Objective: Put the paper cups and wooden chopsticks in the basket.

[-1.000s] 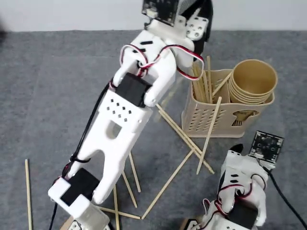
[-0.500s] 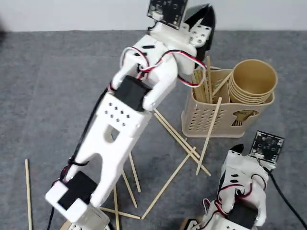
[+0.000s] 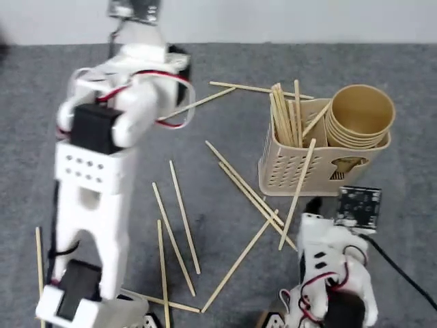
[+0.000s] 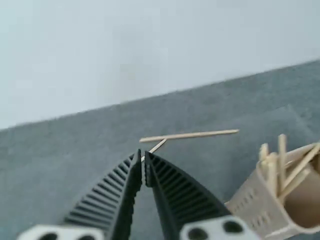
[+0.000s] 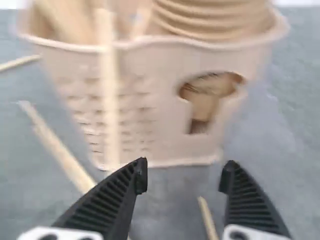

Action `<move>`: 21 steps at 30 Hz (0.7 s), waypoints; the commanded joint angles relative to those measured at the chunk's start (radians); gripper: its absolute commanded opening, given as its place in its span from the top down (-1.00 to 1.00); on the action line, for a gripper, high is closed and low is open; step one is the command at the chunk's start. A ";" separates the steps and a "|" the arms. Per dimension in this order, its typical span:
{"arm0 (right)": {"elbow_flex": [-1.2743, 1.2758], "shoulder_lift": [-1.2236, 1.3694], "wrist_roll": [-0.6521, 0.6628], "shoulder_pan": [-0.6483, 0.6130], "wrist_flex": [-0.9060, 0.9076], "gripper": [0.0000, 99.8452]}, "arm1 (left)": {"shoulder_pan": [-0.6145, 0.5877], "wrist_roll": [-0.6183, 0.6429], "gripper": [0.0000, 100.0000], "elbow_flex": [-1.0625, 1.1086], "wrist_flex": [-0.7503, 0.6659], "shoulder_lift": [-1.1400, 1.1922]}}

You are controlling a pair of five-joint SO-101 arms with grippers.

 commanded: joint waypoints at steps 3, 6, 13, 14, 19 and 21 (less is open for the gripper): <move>-0.089 0.007 -0.026 -0.171 0.004 0.69 | -0.106 -0.006 0.98 -0.008 0.101 -0.104; -0.069 0.008 -0.028 -0.189 -0.027 0.61 | -0.143 -0.005 0.98 -0.007 0.137 -0.109; -0.049 0.209 -0.028 -0.188 -0.156 0.58 | -0.153 -0.005 0.98 0.165 0.057 -0.118; -0.049 0.255 -0.028 -0.188 -0.182 0.58 | -0.153 -0.005 0.98 0.200 0.029 -0.118; -0.051 0.453 -0.072 -0.186 -0.286 0.58 | -0.153 -0.003 0.98 0.328 -0.072 -0.120; -0.054 0.495 -0.080 -0.186 -0.298 0.58 | -0.153 -0.003 0.98 0.354 -0.089 -0.120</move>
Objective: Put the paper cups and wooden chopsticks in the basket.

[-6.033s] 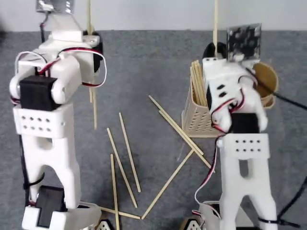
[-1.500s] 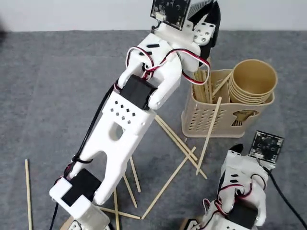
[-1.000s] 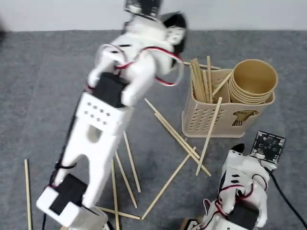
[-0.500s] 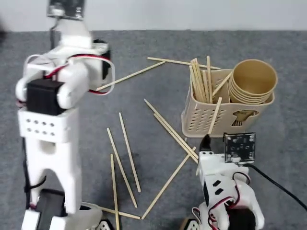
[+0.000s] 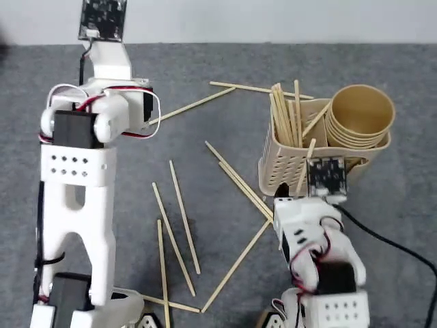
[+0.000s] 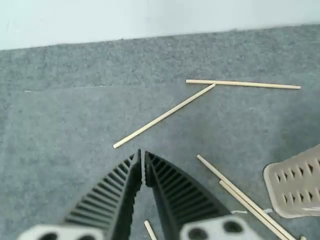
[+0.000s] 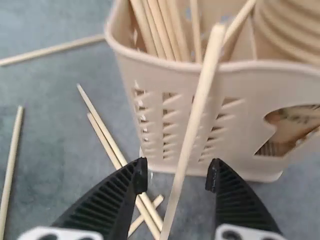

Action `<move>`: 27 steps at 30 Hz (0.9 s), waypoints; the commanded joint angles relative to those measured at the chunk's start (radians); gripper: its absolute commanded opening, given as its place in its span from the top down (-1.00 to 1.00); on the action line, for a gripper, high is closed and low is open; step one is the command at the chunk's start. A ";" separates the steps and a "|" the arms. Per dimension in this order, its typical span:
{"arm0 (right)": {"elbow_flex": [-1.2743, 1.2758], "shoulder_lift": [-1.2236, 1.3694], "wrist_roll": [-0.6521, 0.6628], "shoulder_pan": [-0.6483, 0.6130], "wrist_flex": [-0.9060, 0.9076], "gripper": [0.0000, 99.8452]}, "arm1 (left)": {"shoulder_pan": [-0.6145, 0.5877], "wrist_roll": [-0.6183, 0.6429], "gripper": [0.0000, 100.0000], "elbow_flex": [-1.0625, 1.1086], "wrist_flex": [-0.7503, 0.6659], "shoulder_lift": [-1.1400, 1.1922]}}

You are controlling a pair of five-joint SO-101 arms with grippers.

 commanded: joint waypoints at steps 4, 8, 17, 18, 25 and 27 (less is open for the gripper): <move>-0.020 0.076 -0.029 0.001 -0.045 0.74 | -0.006 0.044 0.98 0.036 -0.048 -0.043; -0.061 0.076 -0.025 0.001 -0.039 0.99 | -0.006 0.069 0.98 0.050 -0.049 -0.043; -0.210 0.076 0.011 -0.005 0.050 0.98 | -0.006 0.072 0.98 0.120 -0.080 -0.043; -0.245 0.076 0.012 -0.008 0.076 0.98 | -0.006 0.072 0.98 0.136 -0.097 -0.043; -0.583 0.088 0.037 -0.010 0.165 0.98 | -0.006 0.072 0.97 0.220 -0.186 -0.043; -0.675 0.108 0.071 -0.018 0.162 0.98 | -0.006 0.072 0.97 0.223 -0.184 -0.043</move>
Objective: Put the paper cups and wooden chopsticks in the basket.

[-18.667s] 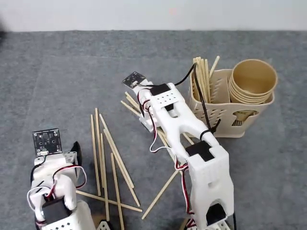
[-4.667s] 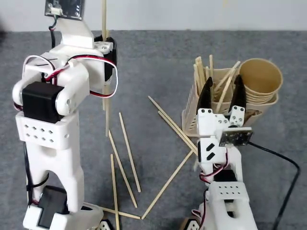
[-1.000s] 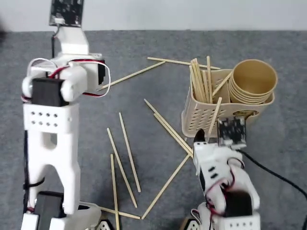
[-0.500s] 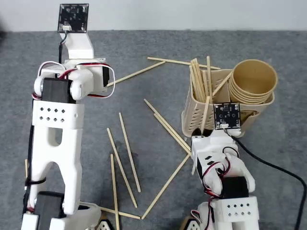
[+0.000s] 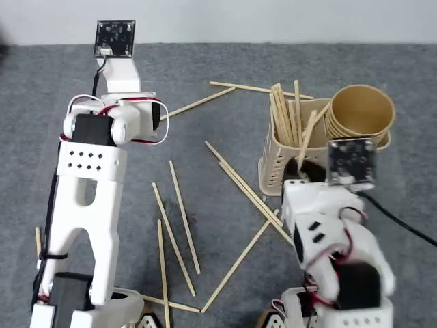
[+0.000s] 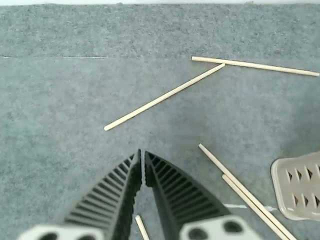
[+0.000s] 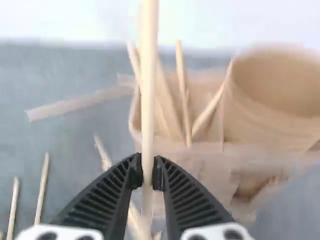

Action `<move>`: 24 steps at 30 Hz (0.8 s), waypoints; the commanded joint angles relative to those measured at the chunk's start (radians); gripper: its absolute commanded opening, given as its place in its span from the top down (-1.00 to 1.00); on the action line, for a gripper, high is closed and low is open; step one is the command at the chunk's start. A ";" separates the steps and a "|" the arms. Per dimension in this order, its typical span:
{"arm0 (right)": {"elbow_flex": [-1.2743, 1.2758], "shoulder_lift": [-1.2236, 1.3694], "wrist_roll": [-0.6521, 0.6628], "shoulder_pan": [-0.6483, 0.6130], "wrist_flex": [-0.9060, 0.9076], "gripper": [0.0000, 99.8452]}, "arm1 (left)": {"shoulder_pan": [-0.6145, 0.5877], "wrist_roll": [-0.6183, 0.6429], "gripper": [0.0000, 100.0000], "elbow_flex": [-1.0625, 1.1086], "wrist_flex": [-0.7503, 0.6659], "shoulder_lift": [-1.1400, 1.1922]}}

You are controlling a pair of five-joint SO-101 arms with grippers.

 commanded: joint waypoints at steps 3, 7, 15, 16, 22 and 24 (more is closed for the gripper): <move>-0.302 0.114 0.055 -0.035 -0.018 0.98 | -0.006 0.008 0.97 -0.004 -0.025 -0.043; -0.456 0.252 0.055 -0.033 -0.091 0.98 | -0.006 0.008 0.97 -0.002 -0.023 -0.043; -0.348 0.323 0.138 0.042 -0.409 0.98 | -0.006 0.008 0.97 0.018 -0.031 -0.044; -0.301 0.323 0.149 0.051 -0.447 0.98 | -0.006 0.008 0.97 0.018 -0.031 -0.044; -0.080 0.323 0.146 0.084 -0.527 0.98 | -0.006 0.008 0.97 0.018 -0.031 -0.044; -0.060 0.323 0.140 0.087 -0.501 0.91 | -0.006 0.008 0.97 0.018 -0.031 -0.044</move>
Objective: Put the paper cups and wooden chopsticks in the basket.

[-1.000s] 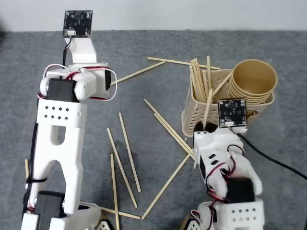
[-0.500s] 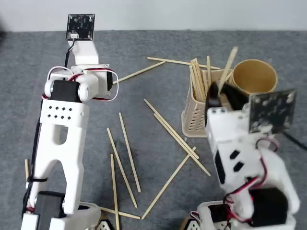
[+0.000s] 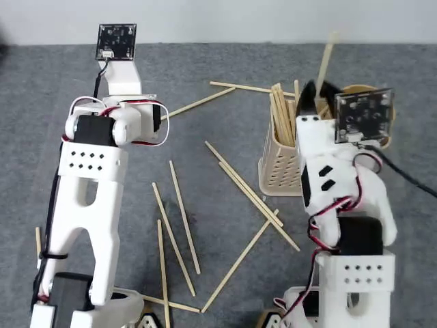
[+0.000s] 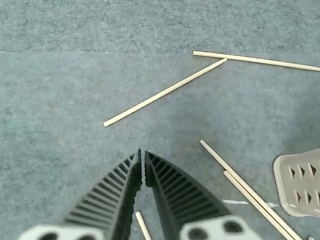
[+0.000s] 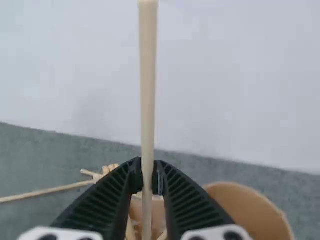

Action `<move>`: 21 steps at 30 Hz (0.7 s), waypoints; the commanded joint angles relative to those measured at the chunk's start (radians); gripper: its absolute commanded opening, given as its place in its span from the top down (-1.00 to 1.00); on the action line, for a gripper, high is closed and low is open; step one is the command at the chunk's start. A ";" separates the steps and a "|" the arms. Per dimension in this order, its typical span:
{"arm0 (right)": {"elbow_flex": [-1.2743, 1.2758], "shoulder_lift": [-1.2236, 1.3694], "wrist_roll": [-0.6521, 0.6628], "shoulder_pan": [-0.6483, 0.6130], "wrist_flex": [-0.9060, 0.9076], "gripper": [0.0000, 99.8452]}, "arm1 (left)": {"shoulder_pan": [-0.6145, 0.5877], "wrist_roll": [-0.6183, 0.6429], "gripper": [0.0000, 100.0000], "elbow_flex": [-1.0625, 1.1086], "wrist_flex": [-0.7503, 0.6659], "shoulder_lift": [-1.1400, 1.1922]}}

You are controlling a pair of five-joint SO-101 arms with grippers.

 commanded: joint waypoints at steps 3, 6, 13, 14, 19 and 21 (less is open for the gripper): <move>-0.041 -0.010 -0.037 0.012 0.097 0.71 | -0.006 0.008 0.97 -0.007 -0.028 -0.044; -0.186 -0.010 -0.035 0.012 0.268 0.71 | -0.006 0.008 0.97 -0.007 -0.028 -0.044; -0.473 -0.001 0.028 0.012 0.831 0.78 | -0.006 0.008 0.97 -0.007 -0.028 -0.044; -0.480 -0.004 0.043 0.012 0.901 0.78 | -0.006 0.008 0.97 -0.007 -0.028 -0.044; -0.471 0.001 0.127 0.127 1.156 0.78 | -0.008 0.008 0.97 -0.007 -0.028 -0.043; -0.414 -0.010 0.167 0.196 1.155 0.79 | -0.008 0.008 0.97 -0.007 -0.028 -0.043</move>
